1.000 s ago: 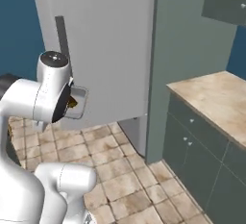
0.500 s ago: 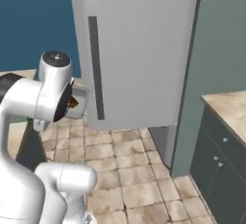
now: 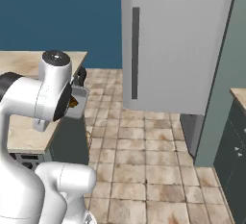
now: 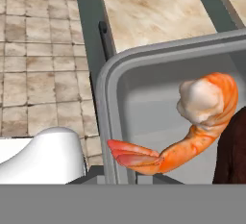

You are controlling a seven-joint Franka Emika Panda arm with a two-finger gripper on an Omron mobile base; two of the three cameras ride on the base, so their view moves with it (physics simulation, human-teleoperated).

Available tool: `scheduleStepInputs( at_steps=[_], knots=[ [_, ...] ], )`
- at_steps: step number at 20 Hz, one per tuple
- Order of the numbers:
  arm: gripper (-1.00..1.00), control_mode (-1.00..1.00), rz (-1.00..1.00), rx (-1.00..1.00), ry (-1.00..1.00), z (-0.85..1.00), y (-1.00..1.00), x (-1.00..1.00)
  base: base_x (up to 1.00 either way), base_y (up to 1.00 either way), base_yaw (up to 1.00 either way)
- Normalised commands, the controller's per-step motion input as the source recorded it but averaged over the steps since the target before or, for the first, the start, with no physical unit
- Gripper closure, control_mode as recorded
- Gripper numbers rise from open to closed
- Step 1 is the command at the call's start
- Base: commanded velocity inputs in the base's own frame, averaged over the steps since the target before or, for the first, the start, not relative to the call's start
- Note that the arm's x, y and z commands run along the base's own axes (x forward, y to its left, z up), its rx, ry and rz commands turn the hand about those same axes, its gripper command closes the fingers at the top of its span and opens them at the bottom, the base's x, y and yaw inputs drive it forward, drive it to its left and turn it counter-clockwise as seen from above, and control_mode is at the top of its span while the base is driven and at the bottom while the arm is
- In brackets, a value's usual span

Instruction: Place the tupperware on the second highest shelf of the fridge. Make space for the tupperware among the existing items by rearranging them on the shelves if needed. Close the fridge door when finished.

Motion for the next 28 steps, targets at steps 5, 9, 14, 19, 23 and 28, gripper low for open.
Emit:
scheduleStepInputs(
  at_steps=[5,9,14,19,23,28],
  knots=[
    [1.0,1.0,0.0,0.0,0.0,0.0,0.0,0.0,-1.0,-0.04,0.49],
    [1.0,1.0,0.0,0.0,0.0,0.0,0.0,0.0,-0.49,0.64,0.72],
    [1.0,1.0,0.0,0.0,0.0,0.0,0.0,0.0,0.07,0.97,0.71],
    [1.0,1.0,0.0,0.0,0.0,0.0,0.0,0.0,0.38,0.99,0.6],
    [1.0,1.0,0.0,0.0,0.0,0.0,0.0,0.0,0.6,0.97,0.55],
    [1.0,1.0,0.0,0.0,0.0,0.0,0.0,0.0,0.89,0.88,0.47]
  ],
)
